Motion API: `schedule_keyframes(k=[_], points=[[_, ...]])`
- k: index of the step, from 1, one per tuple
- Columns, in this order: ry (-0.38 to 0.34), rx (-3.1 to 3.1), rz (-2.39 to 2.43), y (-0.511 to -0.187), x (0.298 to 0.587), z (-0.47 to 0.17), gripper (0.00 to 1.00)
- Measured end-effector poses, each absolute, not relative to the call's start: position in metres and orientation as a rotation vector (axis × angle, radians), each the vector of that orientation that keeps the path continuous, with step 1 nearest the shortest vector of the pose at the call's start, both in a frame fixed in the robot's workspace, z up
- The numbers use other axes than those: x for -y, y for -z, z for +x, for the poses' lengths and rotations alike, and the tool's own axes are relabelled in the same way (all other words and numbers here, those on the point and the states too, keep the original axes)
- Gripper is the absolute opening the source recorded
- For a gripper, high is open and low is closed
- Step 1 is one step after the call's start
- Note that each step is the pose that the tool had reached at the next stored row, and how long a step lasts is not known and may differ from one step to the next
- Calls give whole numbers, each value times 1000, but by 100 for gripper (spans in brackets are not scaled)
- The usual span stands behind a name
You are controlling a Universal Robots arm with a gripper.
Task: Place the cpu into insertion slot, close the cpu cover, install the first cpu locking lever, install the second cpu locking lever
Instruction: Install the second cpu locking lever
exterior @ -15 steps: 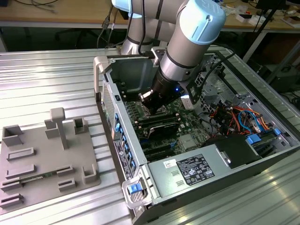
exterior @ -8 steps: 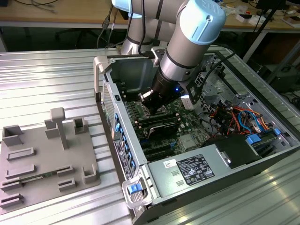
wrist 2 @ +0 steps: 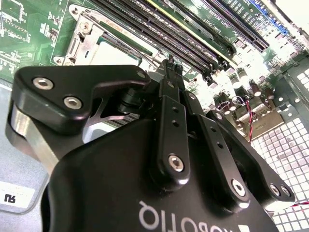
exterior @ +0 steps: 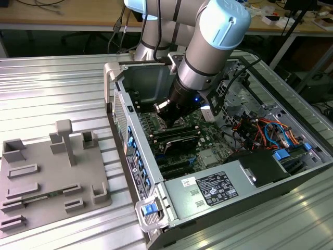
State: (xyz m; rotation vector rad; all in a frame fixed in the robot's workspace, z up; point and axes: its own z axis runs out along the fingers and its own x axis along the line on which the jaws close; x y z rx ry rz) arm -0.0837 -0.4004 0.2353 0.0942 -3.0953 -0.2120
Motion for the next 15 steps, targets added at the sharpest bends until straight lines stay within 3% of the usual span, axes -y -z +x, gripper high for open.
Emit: schedule_keyframes(k=[8, 15], points=[[259, 3087, 94, -229, 401, -82, 11], [257, 3087, 94, -226, 414, -82, 11]])
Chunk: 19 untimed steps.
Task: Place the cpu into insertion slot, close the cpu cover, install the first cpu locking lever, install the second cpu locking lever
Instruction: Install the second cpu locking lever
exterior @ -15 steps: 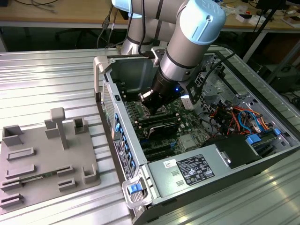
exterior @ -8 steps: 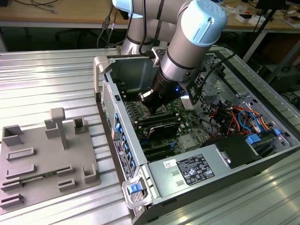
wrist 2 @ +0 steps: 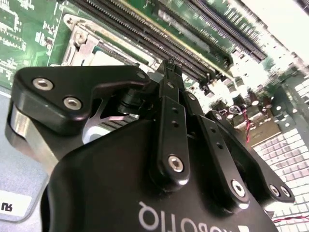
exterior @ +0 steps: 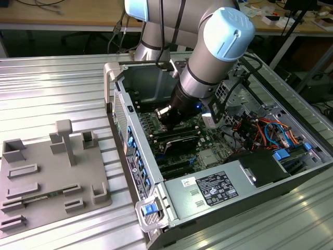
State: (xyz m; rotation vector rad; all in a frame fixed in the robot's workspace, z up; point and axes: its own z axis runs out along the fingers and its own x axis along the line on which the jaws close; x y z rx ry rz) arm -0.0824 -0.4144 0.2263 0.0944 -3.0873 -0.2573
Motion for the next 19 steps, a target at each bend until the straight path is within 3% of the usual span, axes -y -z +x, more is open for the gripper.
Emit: schedule_keyframes(k=[5, 10, 19], points=[[270, 3086, 95, -223, 415, -85, 11], [334, 3082, 96, -221, 415, -86, 11], [355, 3079, 96, -218, 415, -87, 11]])
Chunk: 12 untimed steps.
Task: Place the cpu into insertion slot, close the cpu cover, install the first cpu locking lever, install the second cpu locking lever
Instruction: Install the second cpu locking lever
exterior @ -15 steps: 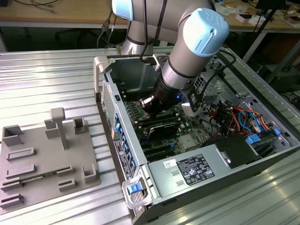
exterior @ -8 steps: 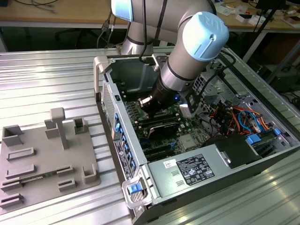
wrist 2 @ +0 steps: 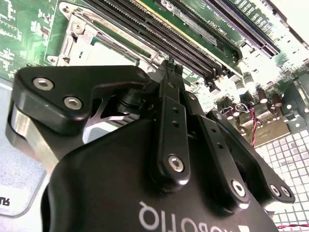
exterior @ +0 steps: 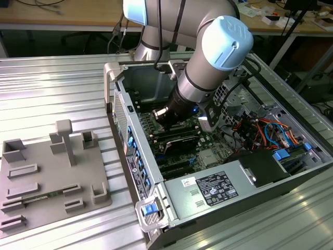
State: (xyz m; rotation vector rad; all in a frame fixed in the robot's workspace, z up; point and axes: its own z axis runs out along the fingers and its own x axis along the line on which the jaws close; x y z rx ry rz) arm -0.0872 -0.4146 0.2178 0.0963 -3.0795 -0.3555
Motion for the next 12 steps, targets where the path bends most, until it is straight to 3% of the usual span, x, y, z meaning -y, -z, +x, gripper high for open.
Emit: schedule_keyframes(k=[12], points=[[359, 3079, 97, -212, 414, -91, 11]])
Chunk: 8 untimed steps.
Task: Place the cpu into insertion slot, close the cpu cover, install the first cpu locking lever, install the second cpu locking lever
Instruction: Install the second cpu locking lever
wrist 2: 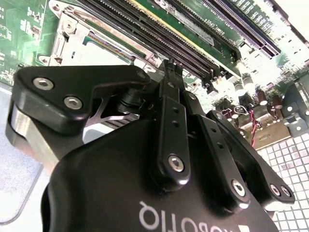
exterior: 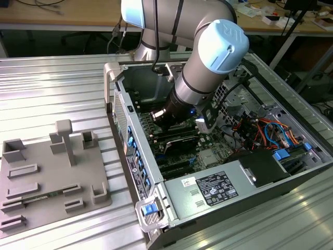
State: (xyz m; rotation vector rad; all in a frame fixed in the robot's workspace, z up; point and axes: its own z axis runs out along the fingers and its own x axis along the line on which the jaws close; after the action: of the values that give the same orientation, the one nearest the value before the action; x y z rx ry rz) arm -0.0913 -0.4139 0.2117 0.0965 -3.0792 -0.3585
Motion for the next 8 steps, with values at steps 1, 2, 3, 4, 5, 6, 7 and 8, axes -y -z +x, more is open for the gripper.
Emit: schedule_keyframes(k=[1, 2, 3, 4, 5, 6, 7, 8], points=[[360, 3079, 96, -211, 413, -91, 11], [362, 3079, 96, -210, 413, -91, 11], [363, 3079, 97, -209, 412, -91, 11], [363, 3079, 97, -209, 412, -91, 11], [363, 3079, 96, -208, 412, -91, 11], [363, 3079, 97, -208, 412, -91, 11], [363, 3079, 97, -207, 412, -91, 11], [364, 3079, 96, -207, 412, -91, 11]])
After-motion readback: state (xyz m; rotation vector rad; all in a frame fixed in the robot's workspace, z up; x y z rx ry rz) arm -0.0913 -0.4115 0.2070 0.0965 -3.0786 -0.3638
